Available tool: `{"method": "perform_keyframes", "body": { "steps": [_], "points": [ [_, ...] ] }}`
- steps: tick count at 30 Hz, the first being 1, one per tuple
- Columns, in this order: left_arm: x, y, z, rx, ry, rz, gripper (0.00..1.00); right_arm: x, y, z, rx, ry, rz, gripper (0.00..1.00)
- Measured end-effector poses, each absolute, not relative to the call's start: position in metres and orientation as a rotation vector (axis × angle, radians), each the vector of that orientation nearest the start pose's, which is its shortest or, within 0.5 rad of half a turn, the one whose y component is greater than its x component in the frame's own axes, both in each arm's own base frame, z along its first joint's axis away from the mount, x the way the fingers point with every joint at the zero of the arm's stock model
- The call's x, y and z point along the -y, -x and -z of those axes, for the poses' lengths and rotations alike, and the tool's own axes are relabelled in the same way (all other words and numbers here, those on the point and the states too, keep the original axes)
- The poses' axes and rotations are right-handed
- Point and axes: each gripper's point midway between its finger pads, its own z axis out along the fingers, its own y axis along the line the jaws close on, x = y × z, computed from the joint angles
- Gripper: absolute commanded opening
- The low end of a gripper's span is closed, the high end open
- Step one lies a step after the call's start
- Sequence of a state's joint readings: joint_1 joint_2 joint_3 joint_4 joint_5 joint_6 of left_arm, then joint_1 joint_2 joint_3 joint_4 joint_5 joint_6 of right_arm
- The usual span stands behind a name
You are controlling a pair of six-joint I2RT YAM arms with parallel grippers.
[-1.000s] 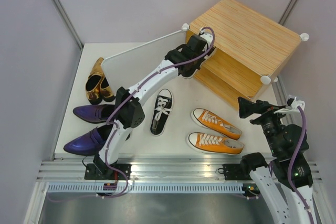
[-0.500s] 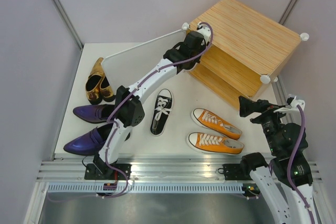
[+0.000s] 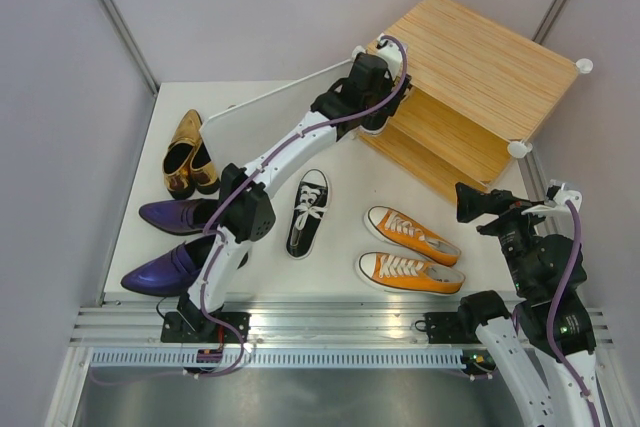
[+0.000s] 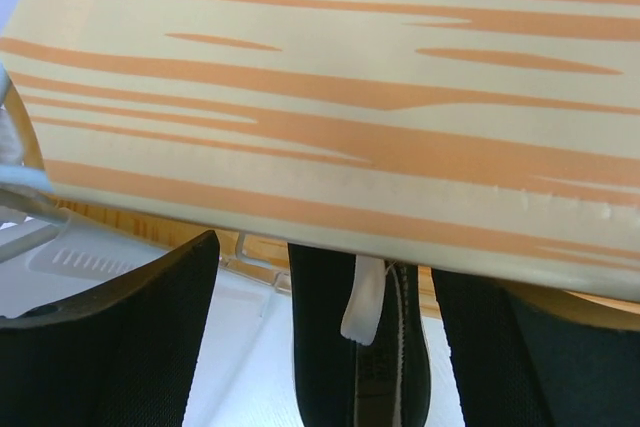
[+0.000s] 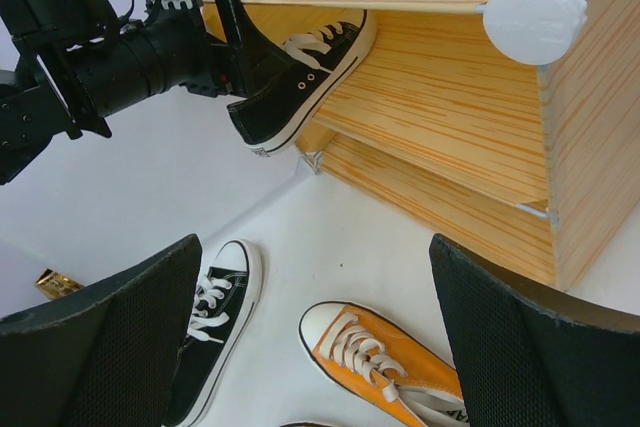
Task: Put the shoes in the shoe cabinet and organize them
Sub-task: Place the shoe in the shoe cabinet.
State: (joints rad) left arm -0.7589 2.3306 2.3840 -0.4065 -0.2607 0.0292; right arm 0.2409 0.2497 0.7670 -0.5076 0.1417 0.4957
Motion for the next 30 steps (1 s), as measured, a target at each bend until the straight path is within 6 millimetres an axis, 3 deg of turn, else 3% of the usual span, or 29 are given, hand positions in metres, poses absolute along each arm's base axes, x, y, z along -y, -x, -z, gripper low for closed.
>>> {"method": "perform_keyframes", "body": {
  "steps": [6,12,25,30],
  "points": [
    [0.418,-0.504,-0.246,-1.848,-0.577,0.251,0.91,-0.042,-0.194,-0.316,-1.552,-0.313,-0.468,0.98],
    [0.413,-0.484,-0.238,-1.908,-0.576,0.317,0.91,-0.042,-0.195,-0.315,-1.552,-0.313,-0.467,0.98],
    [0.394,-0.436,-0.279,-1.911,-0.532,0.473,0.95,-0.045,-0.195,-0.312,-1.558,-0.303,-0.478,0.98],
    [0.385,-0.422,-0.257,-1.951,-0.549,0.480,0.95,-0.046,-0.195,-0.309,-1.565,-0.301,-0.479,0.98]
  ]
}}
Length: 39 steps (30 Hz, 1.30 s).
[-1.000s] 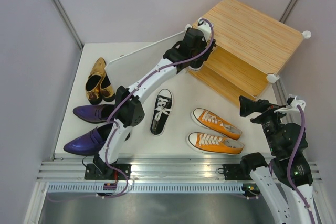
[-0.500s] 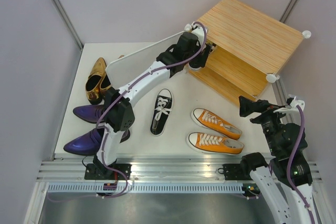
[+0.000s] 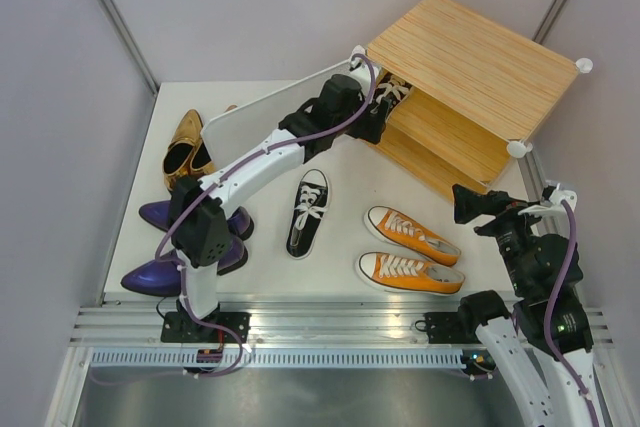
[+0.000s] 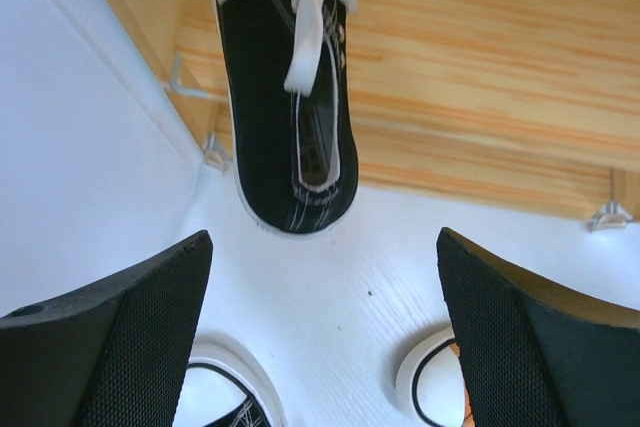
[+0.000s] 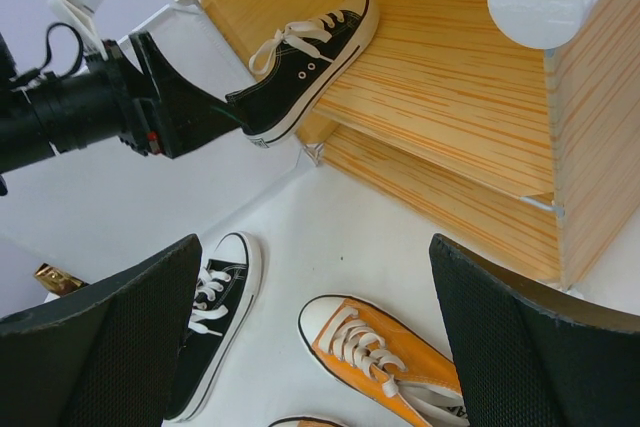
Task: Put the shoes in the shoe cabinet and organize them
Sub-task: Place the shoe in the shoe cabinet.
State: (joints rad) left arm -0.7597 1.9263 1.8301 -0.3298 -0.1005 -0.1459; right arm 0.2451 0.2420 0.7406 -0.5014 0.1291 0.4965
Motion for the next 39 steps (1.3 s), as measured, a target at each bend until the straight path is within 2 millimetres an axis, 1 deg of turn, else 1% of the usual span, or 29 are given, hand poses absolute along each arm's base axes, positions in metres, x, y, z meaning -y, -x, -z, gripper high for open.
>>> {"method": "perform_keyframes", "body": {
  "steps": [4,6,8,13,15,17,21,24,28,29,30,32,36,38,39],
  "points": [
    [0.380,-0.416,-0.224,-2.009,-0.574,0.461,0.95,-0.046,-0.195,-0.309,-1.566,-0.301,-0.479,0.98],
    [0.379,-0.414,-0.216,-2.023,-0.580,0.455,0.94,-0.046,-0.196,-0.309,-1.566,-0.301,-0.479,0.98],
    [0.379,-0.414,-0.214,-2.022,-0.580,0.455,0.94,-0.046,-0.196,-0.309,-1.568,-0.301,-0.478,0.98],
    [0.385,-0.421,-0.221,-1.977,-0.565,0.472,0.93,-0.046,-0.198,-0.307,-1.577,-0.302,-0.475,0.98],
    [0.388,-0.424,-0.219,-1.967,-0.563,0.474,0.90,-0.047,-0.199,-0.306,-1.581,-0.303,-0.474,0.98],
    [0.390,-0.427,-0.213,-1.969,-0.566,0.471,0.90,-0.047,-0.200,-0.306,-1.586,-0.303,-0.473,0.98],
    [0.393,-0.430,-0.191,-2.000,-0.581,0.457,0.87,-0.047,-0.201,-0.304,-1.591,-0.303,-0.471,0.98],
    [0.394,-0.431,-0.182,-2.012,-0.588,0.448,0.83,-0.047,-0.202,-0.303,-1.595,-0.304,-0.469,0.98],
    [0.395,-0.434,-0.183,-2.001,-0.585,0.445,0.80,-0.048,-0.204,-0.301,-1.595,-0.305,-0.468,0.98],
    [0.396,-0.435,-0.185,-1.994,-0.582,0.445,0.78,-0.047,-0.204,-0.300,-1.597,-0.306,-0.466,0.98],
    [0.396,-0.436,-0.186,-1.989,-0.580,0.445,0.73,-0.047,-0.205,-0.299,-1.599,-0.307,-0.465,0.98],
    [0.395,-0.438,-0.187,-1.979,-0.576,0.437,0.70,-0.047,-0.205,-0.299,-1.601,-0.307,-0.464,0.98],
    [0.393,-0.441,-0.189,-1.967,-0.572,0.414,0.58,-0.047,-0.205,-0.299,-1.599,-0.308,-0.464,0.98],
    [0.393,-0.442,-0.189,-1.966,-0.572,0.406,0.57,-0.047,-0.206,-0.299,-1.597,-0.308,-0.464,0.98],
    [0.393,-0.442,-0.189,-1.964,-0.572,0.403,0.54,-0.048,-0.206,-0.298,-1.599,-0.306,-0.465,0.98]
  ]
}}
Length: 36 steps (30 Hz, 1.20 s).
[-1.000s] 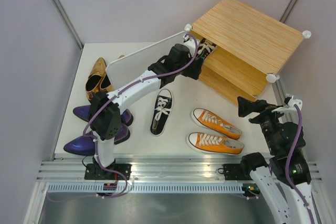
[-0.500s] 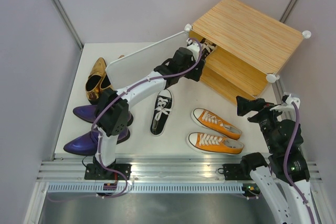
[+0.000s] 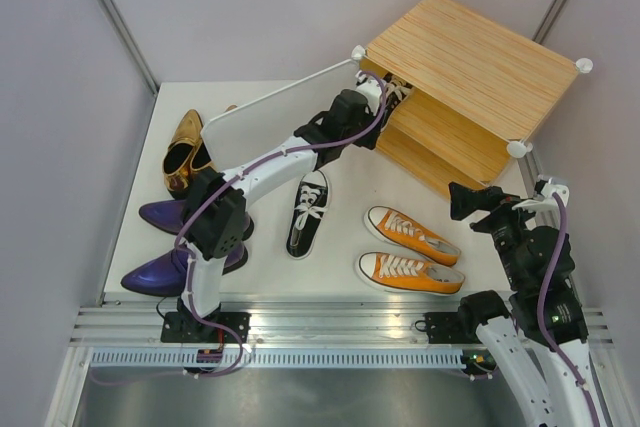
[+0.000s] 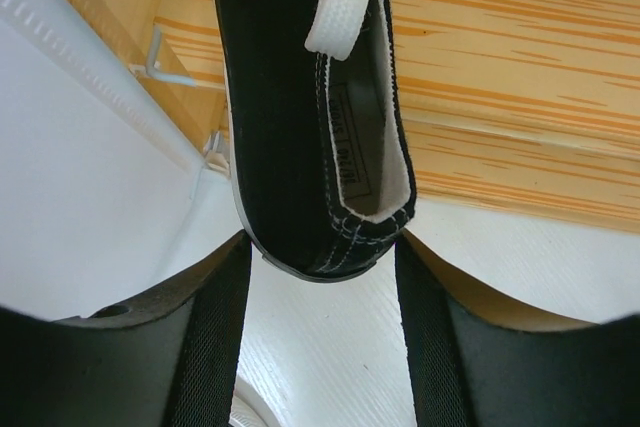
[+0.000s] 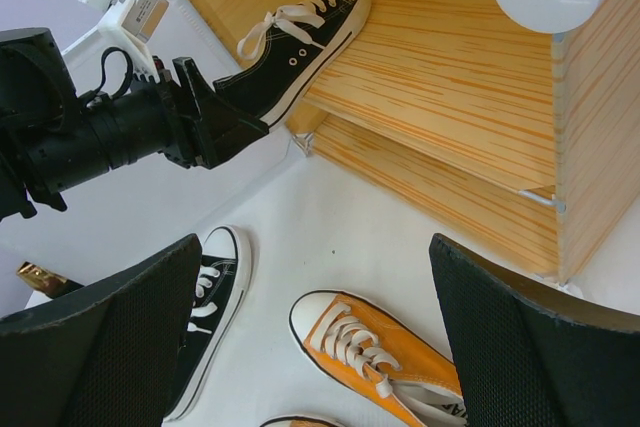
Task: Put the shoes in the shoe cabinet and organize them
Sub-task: Place the shoe in the shoe cabinet.
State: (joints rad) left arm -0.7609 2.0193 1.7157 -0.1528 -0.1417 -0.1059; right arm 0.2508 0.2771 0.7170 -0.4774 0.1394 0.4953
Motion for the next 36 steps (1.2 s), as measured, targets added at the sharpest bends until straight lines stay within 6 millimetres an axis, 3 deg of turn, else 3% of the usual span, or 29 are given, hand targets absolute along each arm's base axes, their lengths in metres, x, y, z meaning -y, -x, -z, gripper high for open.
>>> {"method": "perform_keyframes", "body": {
  "steps": [6,17,28,36],
  "points": [
    [0.392,-0.444,-0.190,-1.956,-0.562,0.385,0.39,-0.048,-0.206,-0.296,-1.605,-0.304,-0.460,0.98],
    [0.401,-0.460,-0.197,-1.917,-0.511,0.373,0.31,-0.047,-0.207,-0.297,-1.598,-0.309,-0.455,0.98],
    [0.418,-0.481,-0.205,-1.869,-0.440,0.394,0.33,-0.049,-0.207,-0.297,-1.595,-0.296,-0.457,0.98],
    [0.425,-0.490,-0.201,-1.856,-0.412,0.404,0.45,-0.048,-0.207,-0.297,-1.595,-0.297,-0.450,0.98]
  ]
}}
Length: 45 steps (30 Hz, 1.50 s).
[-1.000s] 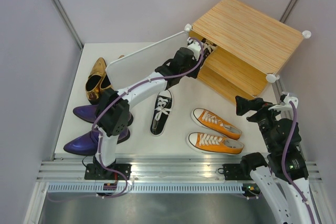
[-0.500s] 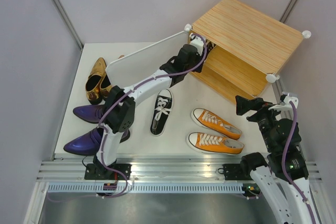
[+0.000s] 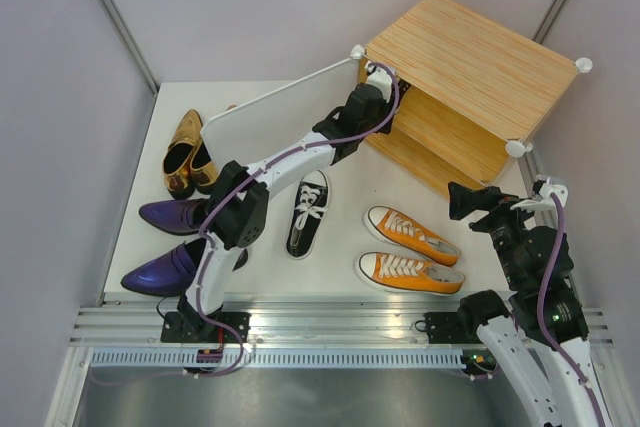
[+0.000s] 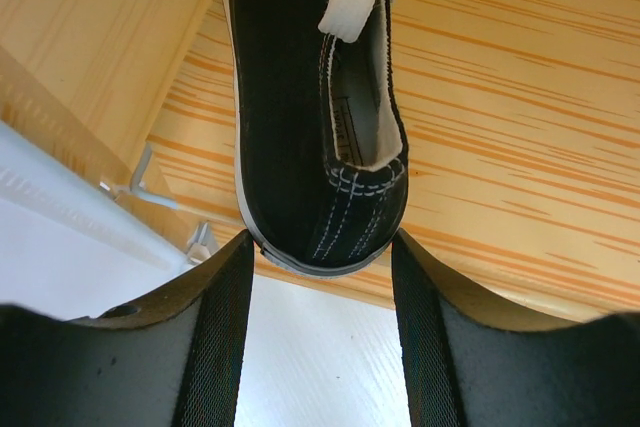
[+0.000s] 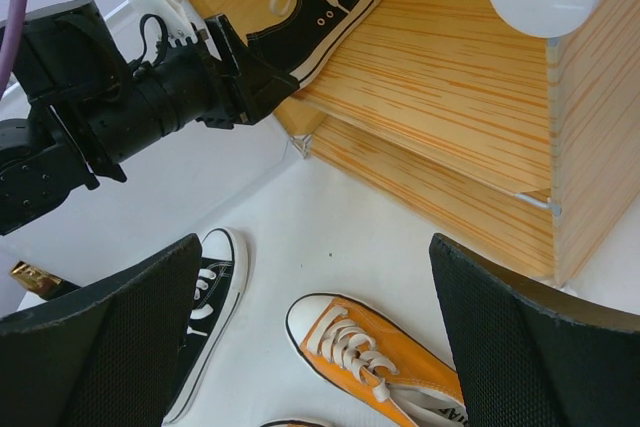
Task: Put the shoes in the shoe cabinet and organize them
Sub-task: Place the shoe in the shoe cabinet.
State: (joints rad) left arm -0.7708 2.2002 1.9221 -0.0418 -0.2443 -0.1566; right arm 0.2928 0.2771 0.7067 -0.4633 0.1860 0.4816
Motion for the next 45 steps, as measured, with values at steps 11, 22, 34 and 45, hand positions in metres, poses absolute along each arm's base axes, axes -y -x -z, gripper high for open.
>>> {"method": "perform_keyframes", "body": {
  "steps": [11,22,34,45],
  "points": [
    [0.434,-0.503,-0.197,-1.835,-0.366,0.436,0.62,-0.049,-0.208,-0.293,-1.602,-0.298,-0.447,0.98],
    [0.419,-0.525,-0.209,-1.780,-0.283,0.407,0.68,-0.049,-0.209,-0.292,-1.604,-0.298,-0.444,0.98],
    [0.407,-0.543,-0.197,-1.779,-0.232,0.385,0.82,-0.049,-0.209,-0.292,-1.602,-0.296,-0.441,0.98],
    [0.403,-0.551,-0.205,-1.746,-0.181,0.409,0.99,-0.048,-0.210,-0.289,-1.607,-0.301,-0.432,0.98]
  ]
}}
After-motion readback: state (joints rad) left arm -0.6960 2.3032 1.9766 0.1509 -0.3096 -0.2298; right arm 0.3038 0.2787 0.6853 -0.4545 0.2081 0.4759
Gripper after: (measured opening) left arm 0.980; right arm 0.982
